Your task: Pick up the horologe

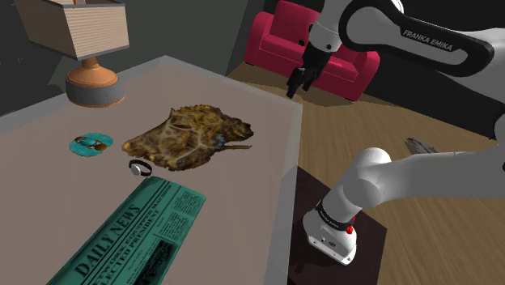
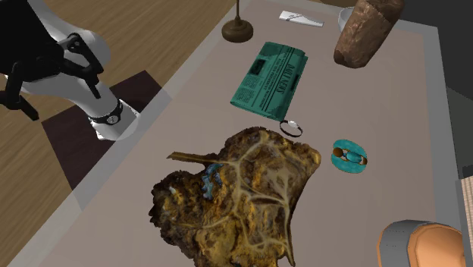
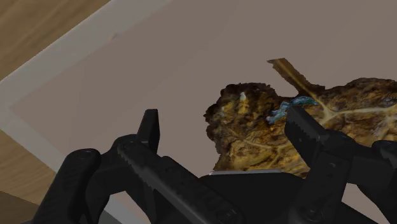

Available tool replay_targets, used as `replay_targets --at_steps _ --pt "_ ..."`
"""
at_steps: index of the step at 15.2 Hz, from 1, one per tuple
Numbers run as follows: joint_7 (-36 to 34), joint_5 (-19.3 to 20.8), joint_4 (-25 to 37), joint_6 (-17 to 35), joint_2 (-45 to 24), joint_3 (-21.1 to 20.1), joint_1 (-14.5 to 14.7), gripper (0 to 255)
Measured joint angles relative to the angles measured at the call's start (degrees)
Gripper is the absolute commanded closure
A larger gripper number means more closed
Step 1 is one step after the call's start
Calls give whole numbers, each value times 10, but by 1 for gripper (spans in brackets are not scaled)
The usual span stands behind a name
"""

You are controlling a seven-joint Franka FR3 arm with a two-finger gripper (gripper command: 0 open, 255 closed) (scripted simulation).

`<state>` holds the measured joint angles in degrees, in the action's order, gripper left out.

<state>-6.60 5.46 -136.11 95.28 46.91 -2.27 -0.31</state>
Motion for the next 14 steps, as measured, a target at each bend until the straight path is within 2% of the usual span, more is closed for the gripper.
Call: replay_targets --at_steps 7,14 --pt "-28 -32 7 48 -66 -34 23 0" --pt "-64 -64 43 117 -183 -81 50 0"
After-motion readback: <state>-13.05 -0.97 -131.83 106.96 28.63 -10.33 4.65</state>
